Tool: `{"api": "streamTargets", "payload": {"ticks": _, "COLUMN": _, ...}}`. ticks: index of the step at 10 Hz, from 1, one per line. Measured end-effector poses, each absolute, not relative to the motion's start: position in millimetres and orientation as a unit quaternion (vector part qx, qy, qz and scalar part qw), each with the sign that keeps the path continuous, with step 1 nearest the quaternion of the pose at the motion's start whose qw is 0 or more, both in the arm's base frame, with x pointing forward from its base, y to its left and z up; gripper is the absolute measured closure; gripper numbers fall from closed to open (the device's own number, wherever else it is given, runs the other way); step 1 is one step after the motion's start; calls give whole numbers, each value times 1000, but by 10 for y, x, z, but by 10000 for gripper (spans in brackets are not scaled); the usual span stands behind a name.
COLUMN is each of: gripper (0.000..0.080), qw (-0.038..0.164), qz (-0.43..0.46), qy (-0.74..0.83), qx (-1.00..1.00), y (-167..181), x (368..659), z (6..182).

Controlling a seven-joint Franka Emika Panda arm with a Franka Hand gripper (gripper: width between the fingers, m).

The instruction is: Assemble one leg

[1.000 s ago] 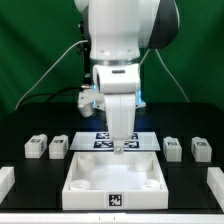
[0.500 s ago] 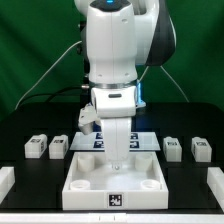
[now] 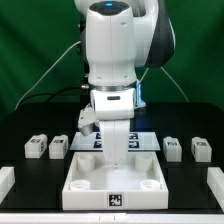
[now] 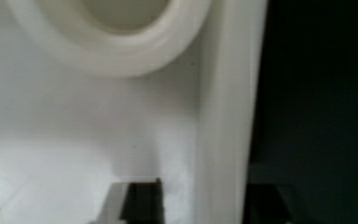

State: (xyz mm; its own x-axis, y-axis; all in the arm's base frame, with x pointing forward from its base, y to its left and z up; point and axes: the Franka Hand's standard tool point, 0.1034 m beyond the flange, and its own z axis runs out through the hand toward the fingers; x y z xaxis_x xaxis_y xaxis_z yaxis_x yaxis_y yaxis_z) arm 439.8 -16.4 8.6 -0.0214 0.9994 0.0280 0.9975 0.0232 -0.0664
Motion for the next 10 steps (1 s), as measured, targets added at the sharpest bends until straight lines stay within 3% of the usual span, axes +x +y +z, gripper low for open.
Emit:
{"api": "streamTargets", "payload": {"ticks": 1, "gripper": 712, "qw": 33, "qz": 14, "qy": -714, "qx": -699, "y": -165, "x": 4397, "z": 85}}
{"api": "streamTargets", "payload": {"ticks": 2, "gripper": 739, "qw": 29, "qz": 10, "qy": -714, "qx": -699, "y": -167, "x": 4423, "z": 99}}
{"api": "streamTargets", "payload": {"ticks": 10, "gripper": 739, "qw": 23, "qz": 2, "qy": -712, "qx": -702, "y": -106, "x": 4515, "z": 135}}
